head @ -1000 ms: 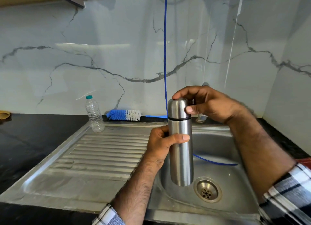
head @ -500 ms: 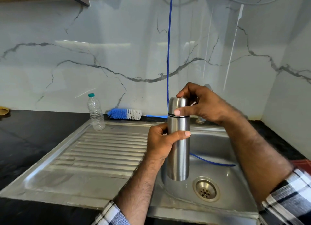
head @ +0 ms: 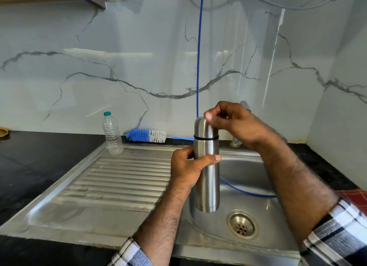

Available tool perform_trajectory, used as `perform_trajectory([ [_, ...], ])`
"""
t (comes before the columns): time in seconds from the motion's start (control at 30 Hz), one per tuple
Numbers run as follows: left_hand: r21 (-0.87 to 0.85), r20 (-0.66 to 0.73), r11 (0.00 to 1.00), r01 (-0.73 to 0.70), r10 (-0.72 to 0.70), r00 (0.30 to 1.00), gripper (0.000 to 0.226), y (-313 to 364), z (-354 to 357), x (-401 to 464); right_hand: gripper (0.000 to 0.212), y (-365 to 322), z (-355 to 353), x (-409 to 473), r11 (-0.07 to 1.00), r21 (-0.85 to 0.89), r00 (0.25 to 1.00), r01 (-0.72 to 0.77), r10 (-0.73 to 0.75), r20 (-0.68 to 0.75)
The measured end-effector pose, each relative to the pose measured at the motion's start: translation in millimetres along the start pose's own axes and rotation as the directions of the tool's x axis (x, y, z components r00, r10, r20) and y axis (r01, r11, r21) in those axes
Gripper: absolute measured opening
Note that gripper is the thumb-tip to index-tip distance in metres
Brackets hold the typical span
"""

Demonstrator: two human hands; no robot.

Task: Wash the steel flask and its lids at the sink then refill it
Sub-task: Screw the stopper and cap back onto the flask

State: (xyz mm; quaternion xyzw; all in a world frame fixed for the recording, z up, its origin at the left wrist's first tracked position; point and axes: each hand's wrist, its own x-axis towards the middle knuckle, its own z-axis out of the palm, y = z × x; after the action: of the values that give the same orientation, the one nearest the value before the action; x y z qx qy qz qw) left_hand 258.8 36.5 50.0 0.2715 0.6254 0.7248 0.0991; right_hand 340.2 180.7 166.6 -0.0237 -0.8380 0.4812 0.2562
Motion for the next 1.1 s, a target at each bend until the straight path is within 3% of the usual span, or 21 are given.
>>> perform_trajectory([
  [0.07,0.009,-0.009,1.000,0.006,-0.006,1.000,0.046,0.9,-1.0,-0.3,0.031,2.3,-4.7,-0.8,0.982,0.178,0.995,-0.059,0.043,0.090],
  [0.13,0.009,-0.011,1.000,0.004,-0.004,1.000,0.047,1.3,-1.1,-1.1,0.023,3.6,-5.0,-0.5,0.985,0.168,0.996,-0.047,0.034,0.083],
  [0.23,0.012,-0.015,1.000,-0.006,0.006,1.000,0.039,2.2,0.1,-1.8,0.039,0.8,4.6,0.5,0.999,-0.007,0.998,-0.035,0.034,-0.058],
  [0.3,0.035,-0.008,0.999,-0.016,0.016,1.000,0.033,2.7,0.3,-2.2,0.051,0.8,5.7,-0.5,0.998,-0.043,0.998,-0.046,0.044,-0.052],
  [0.43,0.052,0.020,0.999,-0.009,0.008,1.000,0.038,2.0,-1.1,-1.9,0.012,5.8,-7.0,-3.1,0.982,0.185,0.990,-0.046,0.020,0.140],
  [0.5,0.051,0.020,0.999,-0.013,0.012,1.000,0.040,1.8,-0.2,-1.5,0.024,5.7,-8.2,-2.1,0.993,0.114,0.992,-0.016,0.002,0.129],
  [0.67,0.071,0.015,0.997,-0.034,0.033,0.999,0.034,2.0,0.8,-1.8,0.059,1.7,13.6,-1.2,0.988,-0.156,0.997,-0.003,-0.008,-0.071],
  [0.83,0.043,0.005,0.999,-0.007,0.006,1.000,0.036,4.4,-3.4,-2.0,0.023,3.4,-5.8,-2.3,0.995,0.092,0.990,-0.033,0.020,0.139],
  [0.9,0.049,0.008,0.999,-0.018,0.018,1.000,0.037,4.6,-4.3,-1.8,0.029,2.6,-8.3,-2.6,0.999,0.040,0.990,-0.020,0.014,0.143],
  [0.97,0.047,0.008,0.999,-0.028,0.027,1.000,0.036,3.9,-3.9,-1.9,0.028,0.1,-1.2,-2.3,0.998,-0.069,0.999,-0.002,0.005,0.043],
  [1.03,0.044,0.012,0.998,-0.034,0.034,0.999,0.034,4.0,-3.6,-2.1,0.046,-2.3,5.9,-2.5,0.989,-0.146,1.000,0.011,-0.012,-0.011],
  [1.1,0.056,0.039,0.997,-0.044,0.042,0.998,0.033,4.4,-3.6,-2.4,0.055,-2.4,1.4,-3.9,0.995,-0.099,1.000,0.023,-0.022,0.011],
])
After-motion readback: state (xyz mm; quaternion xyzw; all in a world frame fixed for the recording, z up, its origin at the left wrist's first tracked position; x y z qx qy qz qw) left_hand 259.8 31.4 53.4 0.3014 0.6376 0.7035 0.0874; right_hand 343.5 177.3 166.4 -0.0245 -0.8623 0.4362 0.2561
